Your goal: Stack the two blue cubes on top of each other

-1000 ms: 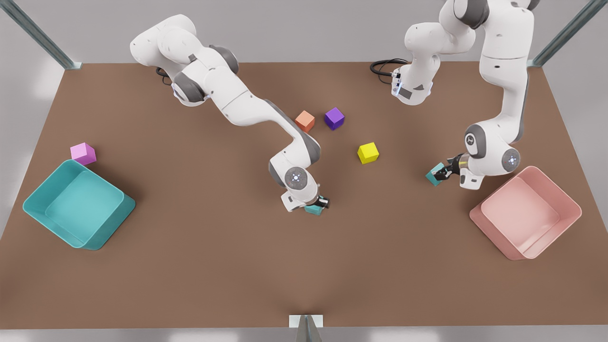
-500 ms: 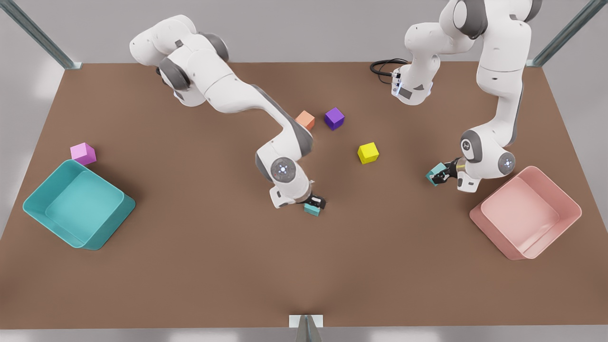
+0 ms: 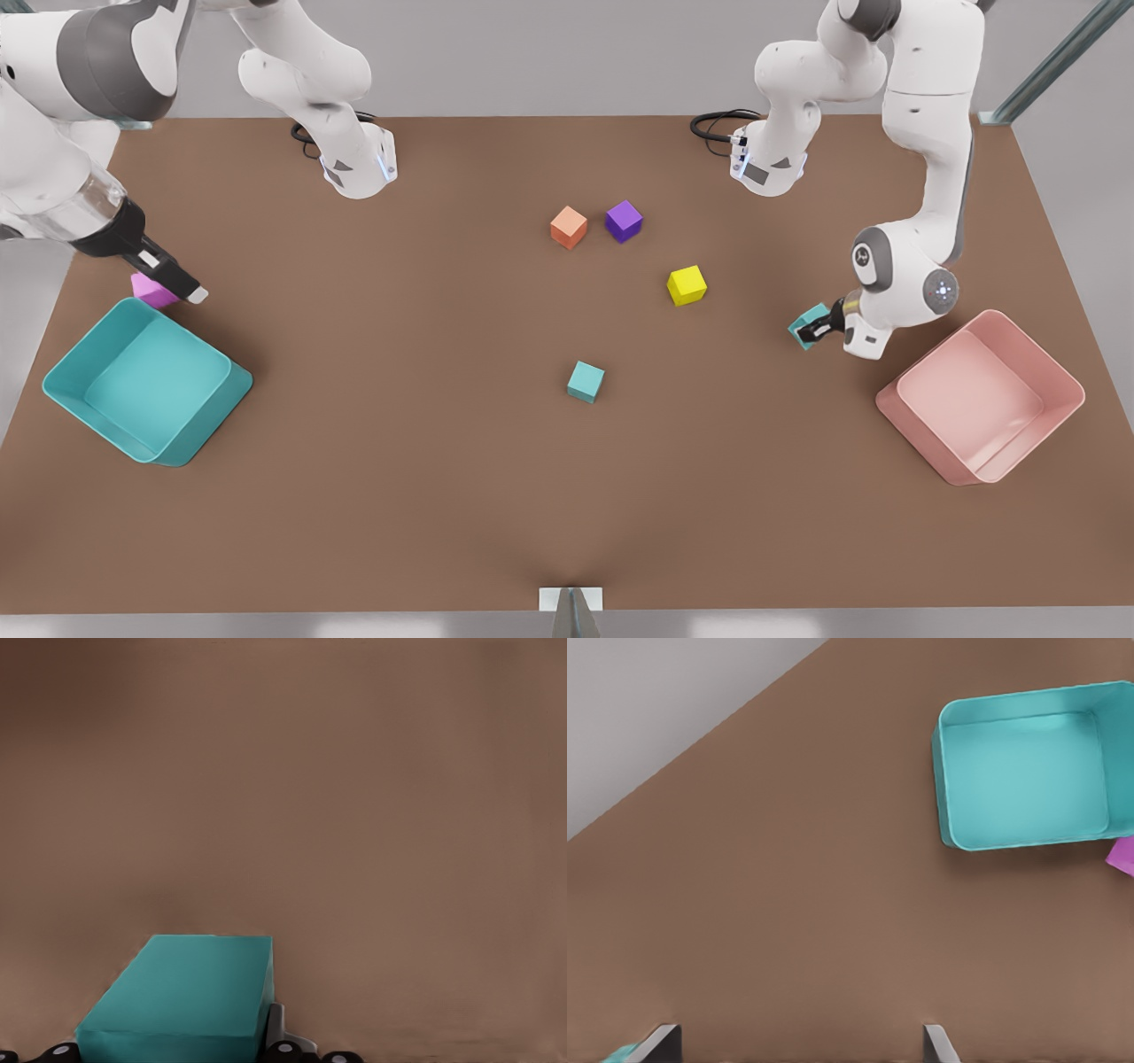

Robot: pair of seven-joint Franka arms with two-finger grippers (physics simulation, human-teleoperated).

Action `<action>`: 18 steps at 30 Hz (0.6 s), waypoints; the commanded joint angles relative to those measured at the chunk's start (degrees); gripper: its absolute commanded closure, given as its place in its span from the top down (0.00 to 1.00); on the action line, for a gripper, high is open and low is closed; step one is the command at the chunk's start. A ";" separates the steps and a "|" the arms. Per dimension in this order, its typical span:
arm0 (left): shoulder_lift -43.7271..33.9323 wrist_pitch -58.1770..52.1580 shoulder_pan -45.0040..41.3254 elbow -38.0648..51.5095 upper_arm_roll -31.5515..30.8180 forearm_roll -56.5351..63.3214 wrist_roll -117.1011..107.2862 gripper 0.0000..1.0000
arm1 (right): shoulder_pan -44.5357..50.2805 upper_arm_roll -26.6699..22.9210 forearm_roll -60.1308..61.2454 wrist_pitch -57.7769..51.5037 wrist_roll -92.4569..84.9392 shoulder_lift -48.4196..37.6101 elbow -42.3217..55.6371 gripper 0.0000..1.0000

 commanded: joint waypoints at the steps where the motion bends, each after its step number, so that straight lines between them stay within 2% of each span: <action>1: -1.44 -7.86 -5.32 2.77 -0.76 -0.22 -3.47 0.63 | -0.09 -0.15 -0.51 -5.31 -23.11 1.17 -1.62 1.00; 3: 1.20 -11.56 -16.84 11.29 -0.85 4.35 -9.18 0.64 | 0.00 0.03 -0.86 -5.22 -23.02 3.38 -1.53 1.00; 4: 2.52 -11.56 -19.91 14.72 -1.02 4.35 -9.45 0.64 | 0.00 0.03 -0.95 -5.22 -23.02 3.47 -1.53 1.00; 6: 9.90 -11.56 -28.35 24.83 -1.20 4.35 -11.20 0.64 | 0.35 0.12 -1.92 -5.22 -23.02 3.91 -1.53 1.00; 8: 19.83 -11.56 -32.40 35.90 -1.20 4.35 -16.04 0.64 | 0.35 0.12 -2.09 -5.22 -23.02 4.08 -1.62 1.00; 11: 28.44 -11.56 -33.89 49.44 -1.29 3.91 -22.28 0.64 | 0.35 0.12 -2.00 -5.22 -23.02 4.43 -1.53 1.00; 14: 31.61 -11.12 -33.98 53.66 -2.08 3.91 -22.54 0.64 | 0.35 0.12 -2.00 -5.22 -23.02 4.70 -1.71 1.00; 18: 32.23 -11.12 -33.98 53.66 -2.78 3.91 -22.54 0.64 | 0.35 0.12 -2.09 -5.22 -23.02 4.87 -1.62 1.00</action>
